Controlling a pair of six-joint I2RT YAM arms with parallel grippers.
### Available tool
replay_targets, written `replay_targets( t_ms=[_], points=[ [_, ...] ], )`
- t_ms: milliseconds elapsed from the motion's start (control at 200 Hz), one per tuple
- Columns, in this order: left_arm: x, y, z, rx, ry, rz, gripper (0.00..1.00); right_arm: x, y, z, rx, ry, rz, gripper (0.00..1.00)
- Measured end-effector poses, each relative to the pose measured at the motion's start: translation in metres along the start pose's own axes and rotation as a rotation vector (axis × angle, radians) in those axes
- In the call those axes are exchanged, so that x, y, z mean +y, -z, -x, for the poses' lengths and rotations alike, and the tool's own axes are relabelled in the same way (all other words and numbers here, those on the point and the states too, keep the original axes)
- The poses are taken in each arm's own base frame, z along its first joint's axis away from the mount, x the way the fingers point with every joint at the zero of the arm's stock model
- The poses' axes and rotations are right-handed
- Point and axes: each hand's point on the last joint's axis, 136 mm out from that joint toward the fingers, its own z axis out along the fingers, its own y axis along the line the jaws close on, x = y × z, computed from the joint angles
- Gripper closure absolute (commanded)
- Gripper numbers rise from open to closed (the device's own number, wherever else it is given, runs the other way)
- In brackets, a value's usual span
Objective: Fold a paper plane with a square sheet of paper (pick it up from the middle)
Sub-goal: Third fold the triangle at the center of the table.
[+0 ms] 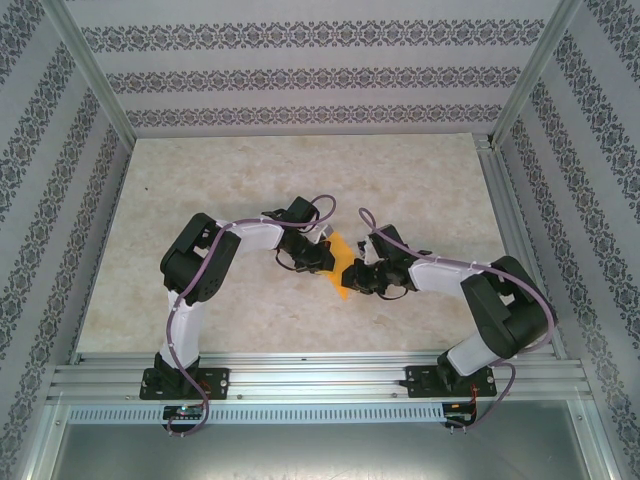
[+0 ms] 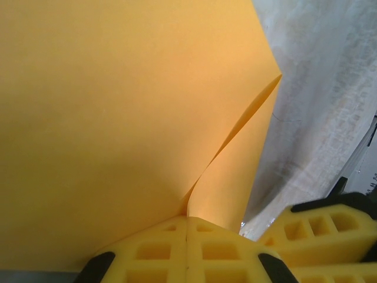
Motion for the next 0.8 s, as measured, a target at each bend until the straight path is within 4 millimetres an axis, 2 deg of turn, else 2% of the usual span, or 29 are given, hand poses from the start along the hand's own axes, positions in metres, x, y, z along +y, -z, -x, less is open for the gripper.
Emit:
replay_targets(
  t_ms=[85, 205, 460, 664, 804],
  points=[
    [0.0, 0.0, 0.0, 0.0, 0.0, 0.0, 0.94, 0.002, -0.004, -0.006, 0.005, -0.001, 0.014, 0.84],
    [0.0, 0.0, 0.0, 0.0, 0.0, 0.0, 0.94, -0.009, -0.014, -0.017, 0.037, -0.028, 0.003, 0.84],
    [0.0, 0.0, 0.0, 0.0, 0.0, 0.0, 0.94, -0.006, -0.012, -0.017, 0.033, -0.028, 0.006, 0.83],
    [0.0, 0.0, 0.0, 0.0, 0.0, 0.0, 0.94, 0.005, -0.009, -0.024, 0.041, -0.003, 0.017, 0.83],
    [0.0, 0.0, 0.0, 0.0, 0.0, 0.0, 0.94, -0.005, -0.016, -0.028, 0.065, -0.024, -0.012, 0.83]
  ],
)
